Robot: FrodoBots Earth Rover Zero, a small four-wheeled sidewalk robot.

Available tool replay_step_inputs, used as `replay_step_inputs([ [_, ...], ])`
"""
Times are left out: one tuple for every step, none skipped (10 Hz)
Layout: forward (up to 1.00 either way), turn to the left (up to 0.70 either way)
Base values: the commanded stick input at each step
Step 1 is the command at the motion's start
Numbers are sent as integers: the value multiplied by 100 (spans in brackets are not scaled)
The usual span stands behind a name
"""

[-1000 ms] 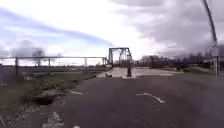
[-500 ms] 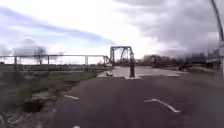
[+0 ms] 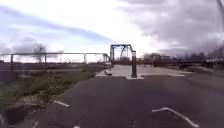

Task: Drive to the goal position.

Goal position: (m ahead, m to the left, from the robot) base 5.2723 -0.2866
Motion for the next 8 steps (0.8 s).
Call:
replay_step_inputs([
  [70, 0],
  [70, 0],
  [70, 0],
  [70, 0],
  [70, 0],
  [70, 0],
  [70, 0],
  [70, 0],
])
